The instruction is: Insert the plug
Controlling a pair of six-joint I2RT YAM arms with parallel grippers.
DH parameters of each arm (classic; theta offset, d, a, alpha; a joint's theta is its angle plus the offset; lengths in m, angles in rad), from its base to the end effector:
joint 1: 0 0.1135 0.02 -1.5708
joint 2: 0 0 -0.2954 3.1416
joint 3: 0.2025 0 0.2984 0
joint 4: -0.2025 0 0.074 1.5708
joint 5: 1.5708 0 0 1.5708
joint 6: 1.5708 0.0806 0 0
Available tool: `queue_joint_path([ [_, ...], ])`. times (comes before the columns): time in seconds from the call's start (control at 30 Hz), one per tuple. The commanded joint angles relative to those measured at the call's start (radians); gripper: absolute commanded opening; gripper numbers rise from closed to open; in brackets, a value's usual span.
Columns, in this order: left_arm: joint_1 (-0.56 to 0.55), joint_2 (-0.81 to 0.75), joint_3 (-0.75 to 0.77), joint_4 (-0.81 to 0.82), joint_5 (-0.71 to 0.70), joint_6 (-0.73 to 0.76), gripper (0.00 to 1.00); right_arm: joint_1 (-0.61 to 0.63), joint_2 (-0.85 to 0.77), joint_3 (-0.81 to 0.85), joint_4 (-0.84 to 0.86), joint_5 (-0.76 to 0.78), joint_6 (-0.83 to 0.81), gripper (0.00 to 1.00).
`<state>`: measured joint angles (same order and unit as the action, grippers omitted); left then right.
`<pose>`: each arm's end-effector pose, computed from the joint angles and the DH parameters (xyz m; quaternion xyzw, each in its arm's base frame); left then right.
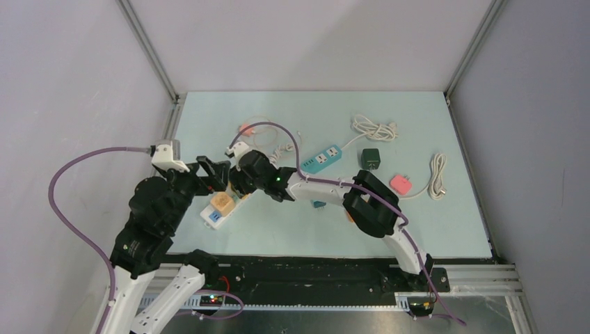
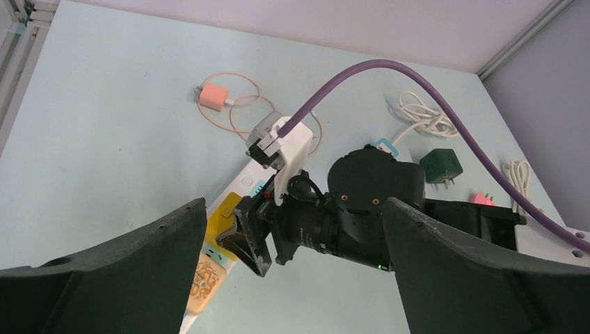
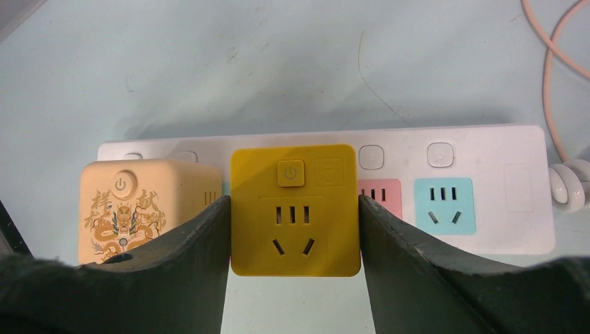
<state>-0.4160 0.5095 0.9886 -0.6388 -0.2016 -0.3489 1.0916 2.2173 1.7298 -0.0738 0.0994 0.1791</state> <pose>0.1390 -0.0438 0.4213 -0.0398 0.7592 -0.1697 0.6271 0.2906 0.5419 0.1833 -0.3636 0.7954 0.2516 0.4146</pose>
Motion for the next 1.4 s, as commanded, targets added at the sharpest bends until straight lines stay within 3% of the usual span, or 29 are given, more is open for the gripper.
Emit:
queue_joint_path([
  [0.0,0.002,-0.004,-0.010,0.024,0.014,-0.007,1.00,0.009,0.070,-0.135,-0.058,-0.011,0.011,0.38],
  [0.3,0.002,-0.002,-0.016,0.025,0.013,-0.008,1.00,0.021,0.089,-0.170,-0.114,0.027,0.027,0.37],
  [0.53,0.002,-0.008,-0.011,0.025,0.008,-0.010,1.00,0.014,0.033,-0.066,-0.159,0.050,0.031,0.66],
  [0.73,0.001,-0.022,-0.011,0.024,0.010,-0.018,1.00,-0.007,-0.016,0.014,-0.166,0.040,0.084,0.76],
  [0.87,0.002,-0.042,-0.020,0.020,0.013,-0.027,1.00,-0.033,-0.076,-0.004,-0.124,-0.014,0.138,0.78],
  [1.1,0.001,-0.055,-0.020,0.010,0.022,-0.031,1.00,-0.040,-0.223,-0.134,-0.091,-0.062,0.143,0.79],
  [1.37,0.001,-0.040,-0.048,0.008,0.057,-0.076,1.00,-0.049,-0.500,-0.489,-0.014,-0.036,0.229,0.72],
])
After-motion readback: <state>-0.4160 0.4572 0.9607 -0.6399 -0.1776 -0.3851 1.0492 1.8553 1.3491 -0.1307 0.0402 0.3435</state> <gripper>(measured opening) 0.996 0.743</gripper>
